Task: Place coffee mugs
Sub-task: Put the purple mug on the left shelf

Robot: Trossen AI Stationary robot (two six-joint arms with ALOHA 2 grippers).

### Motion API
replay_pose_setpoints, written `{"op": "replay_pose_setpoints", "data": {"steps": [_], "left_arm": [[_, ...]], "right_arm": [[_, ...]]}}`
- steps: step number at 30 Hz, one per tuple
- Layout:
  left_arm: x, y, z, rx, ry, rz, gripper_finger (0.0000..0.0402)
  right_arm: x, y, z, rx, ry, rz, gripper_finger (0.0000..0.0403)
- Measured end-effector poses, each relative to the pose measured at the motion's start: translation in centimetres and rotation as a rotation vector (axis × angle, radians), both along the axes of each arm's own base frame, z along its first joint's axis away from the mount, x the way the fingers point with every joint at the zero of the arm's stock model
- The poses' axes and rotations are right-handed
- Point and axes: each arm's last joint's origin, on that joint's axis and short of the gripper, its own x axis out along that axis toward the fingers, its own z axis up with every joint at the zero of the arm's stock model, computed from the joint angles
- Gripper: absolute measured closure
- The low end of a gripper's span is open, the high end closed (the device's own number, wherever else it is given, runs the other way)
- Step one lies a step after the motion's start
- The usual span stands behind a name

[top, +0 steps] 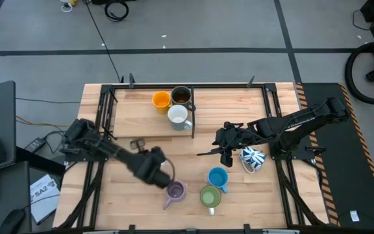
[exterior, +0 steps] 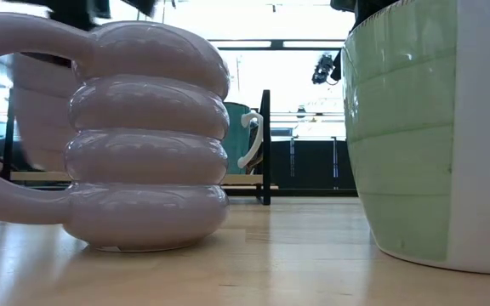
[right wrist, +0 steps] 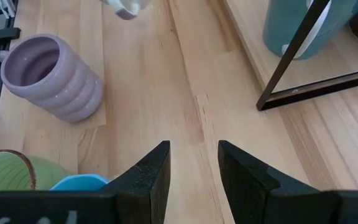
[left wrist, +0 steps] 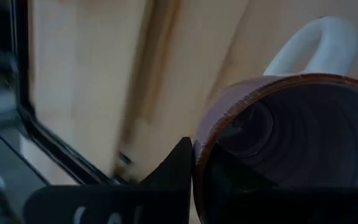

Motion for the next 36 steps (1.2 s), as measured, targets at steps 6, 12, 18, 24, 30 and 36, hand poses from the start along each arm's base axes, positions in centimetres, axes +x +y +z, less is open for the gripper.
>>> {"op": "replay_pose_setpoints", "data": {"steps": [6, 12, 18, 24, 30, 36], "left_arm": [[3.3, 4.1, -0.3, -0.054, -0.017, -0.166, 0.0374], [6.1, 7.1, -0.4, -0.144, -0.117, -0.316, 0.0374], [7.6, 8.8, -0.2, -0.206, -0.195, -0.429, 0.0373], [7.5, 9.8, -0.1, -0.195, -0.148, -0.491, 0.0373], [6.6, 11.2, 1.3, -0.191, -0.141, -0.508, 0.0373], [4.7, 13.7, 3.4, -0.179, -0.113, -0.506, 0.0373]], "right_arm": [[0.0, 0.0, 0.0, 0.000, 0.002, 0.000, 0.0263], [0.0, 0.0, 0.0, 0.000, 0.002, 0.000, 0.0263], [0.0, 0.0, 0.0, 0.003, 0.003, 0.003, 0.0263], [0.0, 0.0, 0.0, 0.004, 0.003, 0.004, 0.0263], [0.0, 0.0, 0.0, 0.005, 0.002, 0.005, 0.0263], [0.0, 0.0, 0.0, 0.005, 0.002, 0.005, 0.0263]]}}
